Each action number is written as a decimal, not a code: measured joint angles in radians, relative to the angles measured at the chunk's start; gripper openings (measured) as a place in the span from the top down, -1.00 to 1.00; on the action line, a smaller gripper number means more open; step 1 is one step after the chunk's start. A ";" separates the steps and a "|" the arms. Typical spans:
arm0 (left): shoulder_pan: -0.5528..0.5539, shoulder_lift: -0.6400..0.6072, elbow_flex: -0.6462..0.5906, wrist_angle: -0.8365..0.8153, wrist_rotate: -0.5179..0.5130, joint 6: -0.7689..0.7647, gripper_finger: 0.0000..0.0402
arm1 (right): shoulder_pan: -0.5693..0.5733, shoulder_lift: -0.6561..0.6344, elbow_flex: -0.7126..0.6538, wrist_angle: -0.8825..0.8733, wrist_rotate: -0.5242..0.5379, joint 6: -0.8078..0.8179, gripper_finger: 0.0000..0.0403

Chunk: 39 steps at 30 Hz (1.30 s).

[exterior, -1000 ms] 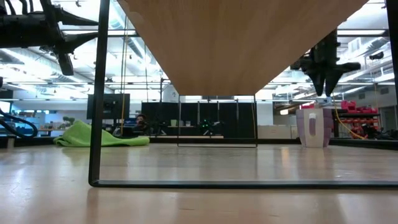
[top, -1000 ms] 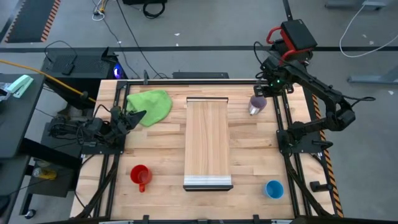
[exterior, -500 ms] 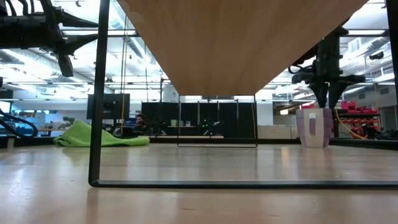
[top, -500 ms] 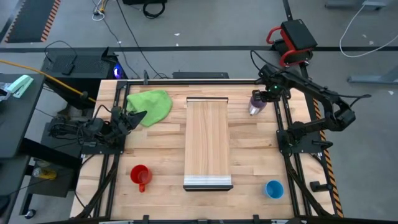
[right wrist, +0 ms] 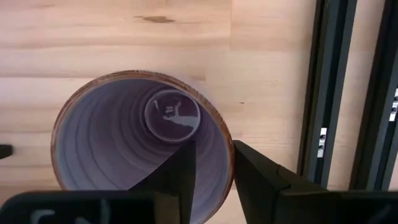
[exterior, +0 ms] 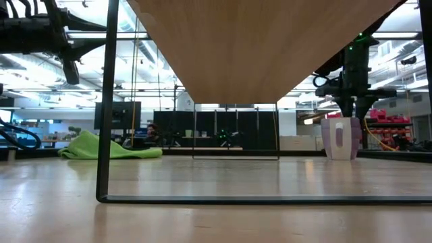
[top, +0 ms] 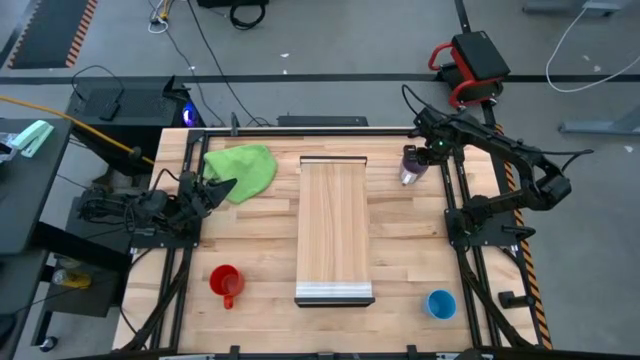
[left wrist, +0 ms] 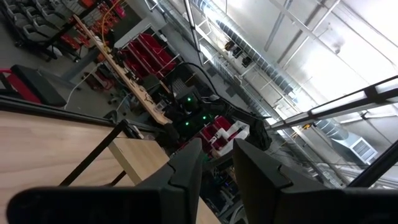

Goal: Stack small to large cups/mugs on shelf
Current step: Put the violet mug on the shelf

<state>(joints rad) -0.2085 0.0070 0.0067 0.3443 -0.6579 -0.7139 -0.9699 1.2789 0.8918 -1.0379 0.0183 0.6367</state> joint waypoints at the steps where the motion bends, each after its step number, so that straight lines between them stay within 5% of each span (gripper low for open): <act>1: 0.000 0.000 0.000 0.000 -0.001 0.000 0.50 | 0.000 0.000 -0.001 0.000 0.003 0.001 0.48; 14: 0.000 0.000 0.000 -0.002 -0.011 0.003 0.52 | 0.000 0.003 -0.002 0.024 0.007 0.015 0.94; 27: 0.000 0.000 0.000 -0.003 -0.016 0.000 0.57 | 0.038 -0.022 0.020 0.012 0.007 -0.090 0.94; 39: 0.000 0.000 0.000 -0.002 -0.038 -0.008 0.61 | 0.148 -0.035 0.322 -0.318 0.062 -0.141 0.94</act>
<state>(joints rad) -0.2085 0.0067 0.0067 0.3420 -0.6956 -0.7219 -0.8222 1.2434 1.2136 -1.3558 0.0802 0.4960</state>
